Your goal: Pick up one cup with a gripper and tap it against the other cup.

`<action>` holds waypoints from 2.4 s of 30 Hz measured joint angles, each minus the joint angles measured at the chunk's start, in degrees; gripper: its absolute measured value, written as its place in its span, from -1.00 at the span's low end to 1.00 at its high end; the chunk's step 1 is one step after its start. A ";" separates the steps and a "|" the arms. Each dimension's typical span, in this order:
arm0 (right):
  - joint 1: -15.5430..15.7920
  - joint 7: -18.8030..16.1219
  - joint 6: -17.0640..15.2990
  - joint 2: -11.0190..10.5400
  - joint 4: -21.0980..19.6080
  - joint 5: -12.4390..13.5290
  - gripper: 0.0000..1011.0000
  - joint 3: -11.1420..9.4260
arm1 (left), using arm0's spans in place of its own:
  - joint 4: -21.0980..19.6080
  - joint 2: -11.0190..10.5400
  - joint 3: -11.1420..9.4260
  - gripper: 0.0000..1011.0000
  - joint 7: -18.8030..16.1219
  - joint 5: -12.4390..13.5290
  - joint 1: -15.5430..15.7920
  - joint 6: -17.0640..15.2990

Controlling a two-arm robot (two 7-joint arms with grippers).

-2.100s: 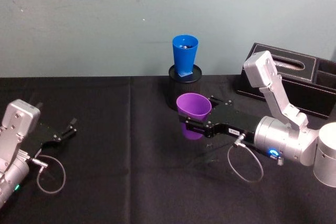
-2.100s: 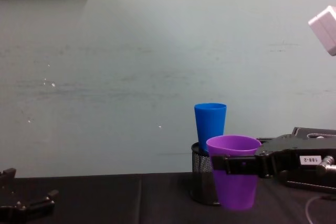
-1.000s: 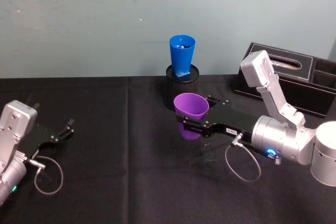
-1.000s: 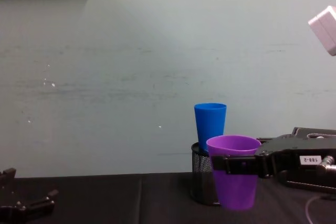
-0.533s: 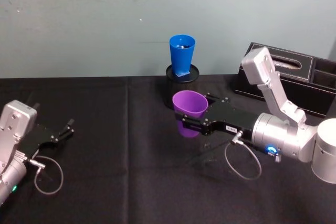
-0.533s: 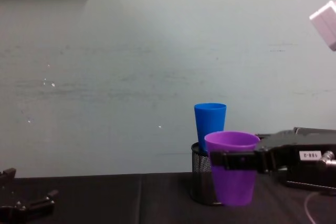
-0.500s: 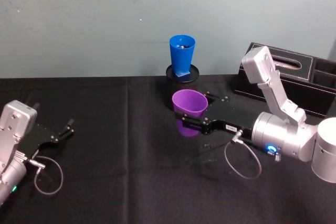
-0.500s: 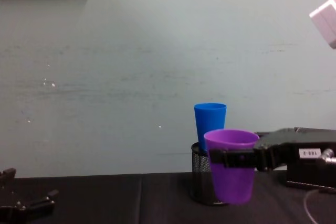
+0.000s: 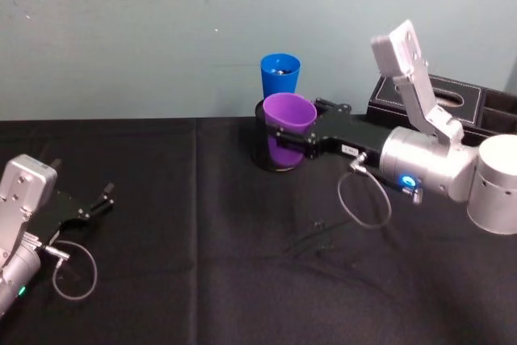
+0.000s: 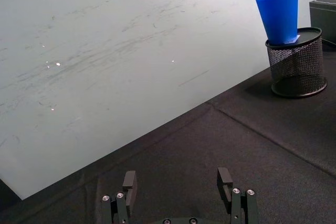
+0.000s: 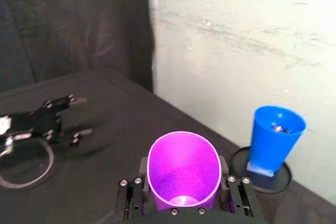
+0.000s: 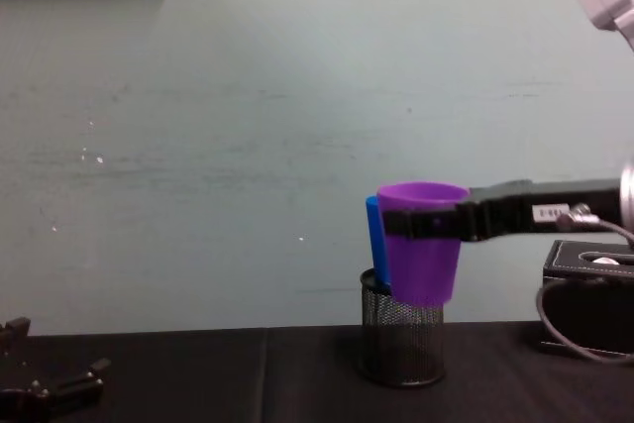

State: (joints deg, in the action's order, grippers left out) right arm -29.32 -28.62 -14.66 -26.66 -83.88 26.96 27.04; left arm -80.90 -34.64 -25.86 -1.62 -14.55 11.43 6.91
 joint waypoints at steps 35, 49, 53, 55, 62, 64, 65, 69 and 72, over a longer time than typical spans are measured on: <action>-10.39 2.93 2.57 8.12 15.16 -3.22 0.42 0.15 | 0.00 0.00 0.00 0.98 0.00 0.00 0.00 0.00; -10.77 3.43 3.27 9.33 16.39 -4.45 0.42 -0.50 | 0.00 0.00 0.00 0.98 0.00 0.00 0.00 0.00; -10.86 3.57 3.48 9.65 16.83 -4.77 0.42 -0.69 | 0.00 0.00 0.00 0.98 0.00 0.00 0.00 0.00; -10.98 3.57 3.72 9.85 17.10 -4.95 0.42 -0.77 | 0.00 0.00 0.00 0.98 0.00 0.00 0.00 0.00; -11.52 3.55 4.39 10.66 18.16 -5.41 0.42 -1.15 | 0.00 0.00 0.00 0.98 0.00 0.00 0.00 0.00; -11.69 3.56 4.54 10.90 18.48 -5.59 0.42 -1.25 | 0.00 0.00 0.00 0.98 0.00 0.00 0.00 0.00; -11.73 3.56 4.56 10.98 18.57 -5.64 0.42 -1.29 | 0.00 0.00 0.00 0.98 0.00 0.00 0.00 0.00; -11.97 3.62 4.65 11.35 19.07 -5.83 0.42 -1.47 | 0.00 0.00 0.00 0.98 0.00 0.00 0.00 0.00; -12.16 3.70 4.75 11.65 19.57 -6.10 0.42 -1.63 | 0.00 0.00 0.00 0.98 0.00 0.00 0.00 0.00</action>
State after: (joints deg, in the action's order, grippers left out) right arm -41.48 -24.92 -9.91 -15.01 -64.31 20.86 25.41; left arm -80.90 -34.65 -25.86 -1.62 -14.55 11.43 6.91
